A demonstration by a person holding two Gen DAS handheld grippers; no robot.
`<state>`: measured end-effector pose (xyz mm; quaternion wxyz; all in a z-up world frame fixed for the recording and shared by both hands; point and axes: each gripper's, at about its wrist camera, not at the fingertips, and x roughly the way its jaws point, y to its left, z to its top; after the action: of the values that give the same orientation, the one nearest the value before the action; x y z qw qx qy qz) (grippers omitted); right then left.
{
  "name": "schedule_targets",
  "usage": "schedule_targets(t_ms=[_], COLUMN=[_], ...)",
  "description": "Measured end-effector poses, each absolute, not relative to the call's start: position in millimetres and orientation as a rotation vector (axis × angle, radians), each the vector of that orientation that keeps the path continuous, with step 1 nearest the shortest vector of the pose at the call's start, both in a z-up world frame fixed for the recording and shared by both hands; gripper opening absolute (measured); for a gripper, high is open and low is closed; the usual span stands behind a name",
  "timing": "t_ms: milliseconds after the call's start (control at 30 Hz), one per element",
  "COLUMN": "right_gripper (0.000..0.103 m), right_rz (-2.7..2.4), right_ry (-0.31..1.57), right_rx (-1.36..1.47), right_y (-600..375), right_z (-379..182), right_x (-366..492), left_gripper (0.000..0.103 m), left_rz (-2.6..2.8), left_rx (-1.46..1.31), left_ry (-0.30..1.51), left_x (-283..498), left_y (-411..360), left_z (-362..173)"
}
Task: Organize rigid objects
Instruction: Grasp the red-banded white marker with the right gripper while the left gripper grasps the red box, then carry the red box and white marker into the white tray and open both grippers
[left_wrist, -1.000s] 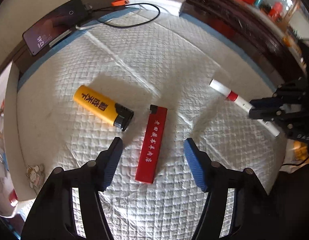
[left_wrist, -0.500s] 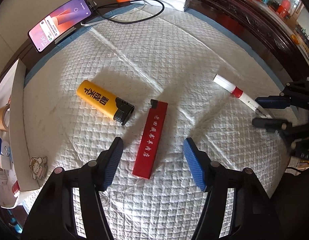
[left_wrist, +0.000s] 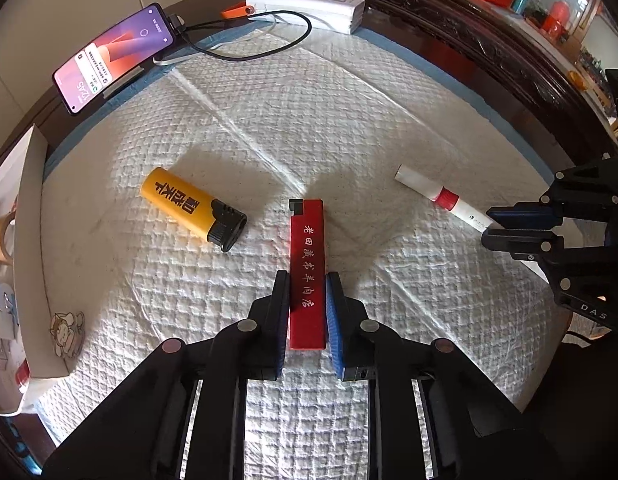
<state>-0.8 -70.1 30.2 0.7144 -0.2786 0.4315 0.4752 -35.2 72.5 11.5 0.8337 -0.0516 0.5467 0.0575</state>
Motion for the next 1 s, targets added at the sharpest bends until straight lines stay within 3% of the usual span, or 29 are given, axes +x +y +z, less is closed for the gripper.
schedule_targets(t_ms=[467, 1000], right_gripper=[0.010, 0.010], right_rz=[1.160, 1.400], right_ry=[0.962, 1.026], right_rx=[-0.406, -0.347], right_y=[-52, 38], right_z=[63, 90], right_x=[8, 2], left_gripper=[0.016, 0.016], left_rz=[0.221, 0.540], left_rx=[-0.243, -0.456], left_ry=[1.034, 0.827], left_x=[-81, -175], left_y=[96, 178], left_z=[35, 85])
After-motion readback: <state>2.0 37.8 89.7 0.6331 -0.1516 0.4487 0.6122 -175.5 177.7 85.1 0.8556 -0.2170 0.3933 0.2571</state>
